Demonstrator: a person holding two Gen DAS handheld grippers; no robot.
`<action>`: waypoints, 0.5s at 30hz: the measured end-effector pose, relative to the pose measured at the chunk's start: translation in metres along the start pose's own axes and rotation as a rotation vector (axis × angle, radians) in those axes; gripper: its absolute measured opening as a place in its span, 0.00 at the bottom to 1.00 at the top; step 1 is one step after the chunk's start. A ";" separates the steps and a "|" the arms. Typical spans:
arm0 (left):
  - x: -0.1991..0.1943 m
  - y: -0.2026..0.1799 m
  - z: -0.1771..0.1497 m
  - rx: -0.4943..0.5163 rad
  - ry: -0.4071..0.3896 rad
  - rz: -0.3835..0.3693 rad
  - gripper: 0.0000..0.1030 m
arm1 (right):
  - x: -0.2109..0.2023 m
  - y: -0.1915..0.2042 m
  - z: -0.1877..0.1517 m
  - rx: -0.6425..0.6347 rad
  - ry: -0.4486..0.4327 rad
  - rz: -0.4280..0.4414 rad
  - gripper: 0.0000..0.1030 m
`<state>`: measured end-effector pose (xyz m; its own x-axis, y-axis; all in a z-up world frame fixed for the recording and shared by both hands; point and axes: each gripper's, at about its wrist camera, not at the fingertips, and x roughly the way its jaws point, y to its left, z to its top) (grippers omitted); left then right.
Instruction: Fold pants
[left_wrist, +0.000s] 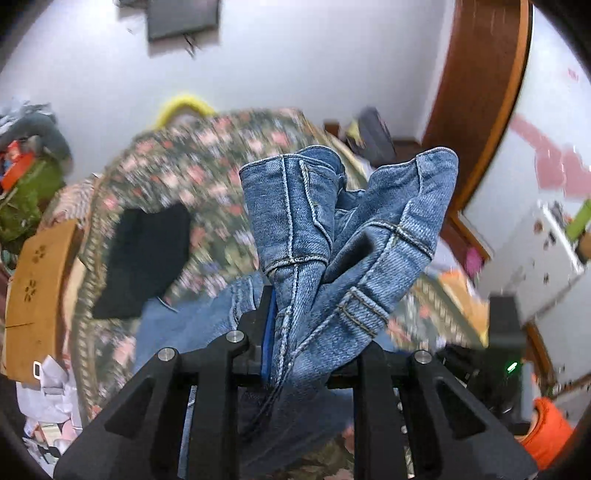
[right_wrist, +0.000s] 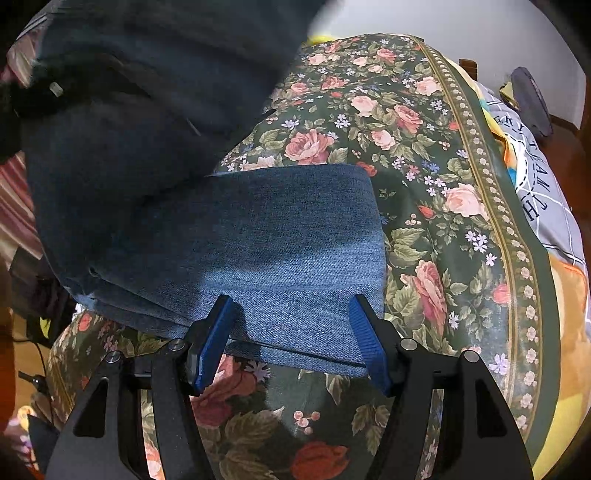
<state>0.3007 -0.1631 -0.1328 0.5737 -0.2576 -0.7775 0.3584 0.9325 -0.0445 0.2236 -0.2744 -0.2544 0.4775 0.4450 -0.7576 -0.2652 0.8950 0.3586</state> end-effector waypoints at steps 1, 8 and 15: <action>0.007 -0.003 -0.003 0.008 0.035 -0.012 0.19 | 0.000 0.000 0.000 0.001 -0.001 0.003 0.60; 0.021 -0.025 -0.018 0.131 0.136 0.029 0.26 | -0.005 -0.001 0.001 0.031 -0.015 0.017 0.60; 0.008 -0.012 -0.012 0.028 0.149 -0.068 0.63 | -0.022 -0.004 -0.004 0.074 -0.034 0.037 0.60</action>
<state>0.2919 -0.1729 -0.1459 0.4328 -0.2777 -0.8576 0.4143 0.9062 -0.0844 0.2108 -0.2875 -0.2417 0.4971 0.4776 -0.7244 -0.2215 0.8771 0.4262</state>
